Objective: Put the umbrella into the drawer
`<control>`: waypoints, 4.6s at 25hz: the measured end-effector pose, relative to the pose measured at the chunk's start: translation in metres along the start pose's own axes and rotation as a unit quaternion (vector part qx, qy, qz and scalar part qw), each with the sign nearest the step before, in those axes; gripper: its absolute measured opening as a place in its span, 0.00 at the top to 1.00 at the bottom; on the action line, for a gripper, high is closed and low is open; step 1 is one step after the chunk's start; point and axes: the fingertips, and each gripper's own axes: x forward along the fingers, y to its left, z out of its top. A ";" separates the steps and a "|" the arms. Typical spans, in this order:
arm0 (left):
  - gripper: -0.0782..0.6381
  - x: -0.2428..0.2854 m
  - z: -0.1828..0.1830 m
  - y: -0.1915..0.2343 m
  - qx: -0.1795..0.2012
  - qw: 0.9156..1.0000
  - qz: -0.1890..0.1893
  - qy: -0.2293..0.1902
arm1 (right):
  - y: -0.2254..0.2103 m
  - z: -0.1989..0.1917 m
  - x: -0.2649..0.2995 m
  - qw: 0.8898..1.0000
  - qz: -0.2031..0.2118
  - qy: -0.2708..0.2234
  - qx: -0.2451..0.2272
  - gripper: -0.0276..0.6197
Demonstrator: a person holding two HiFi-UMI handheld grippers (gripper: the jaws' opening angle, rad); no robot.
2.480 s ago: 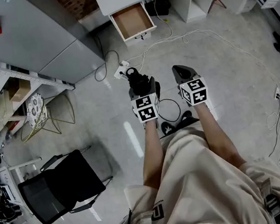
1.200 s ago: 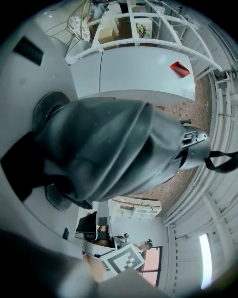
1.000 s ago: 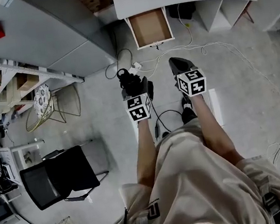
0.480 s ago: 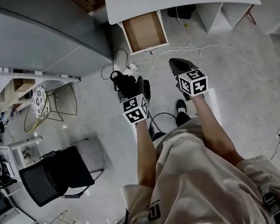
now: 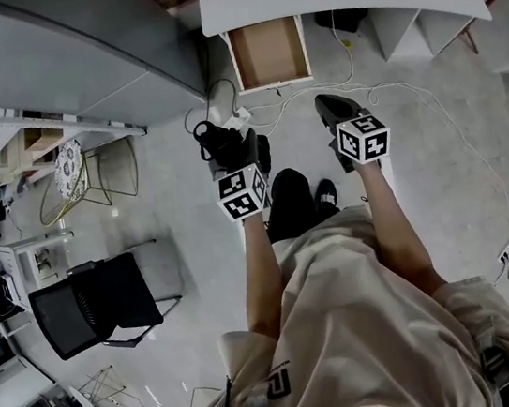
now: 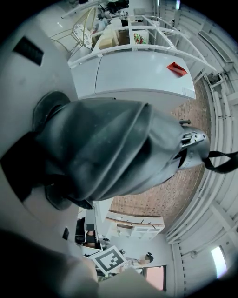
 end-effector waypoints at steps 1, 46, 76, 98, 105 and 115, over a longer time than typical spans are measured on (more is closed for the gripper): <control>0.55 0.003 0.003 0.000 -0.002 1.000 0.000 -0.003 | -0.002 0.003 0.004 1.000 0.002 0.000 -0.002 0.85; 0.55 0.333 0.084 0.063 0.021 0.977 -0.200 0.073 | -0.108 0.086 0.254 0.990 -0.127 0.039 0.053 0.85; 0.55 0.448 -0.142 -0.015 0.249 0.875 -0.355 0.214 | -0.172 -0.089 0.239 0.967 -0.223 0.068 0.100 0.85; 0.55 0.527 -0.224 -0.008 0.311 0.845 -0.356 0.250 | -0.190 -0.137 0.260 0.972 -0.196 0.078 0.104 0.85; 0.54 0.541 -0.236 -0.010 0.310 0.848 -0.345 0.258 | -0.198 -0.149 0.242 0.966 -0.216 0.099 0.105 0.85; 0.53 0.554 -0.247 -0.014 0.306 0.841 -0.344 0.283 | -0.192 -0.127 0.265 0.971 -0.200 0.102 0.082 0.85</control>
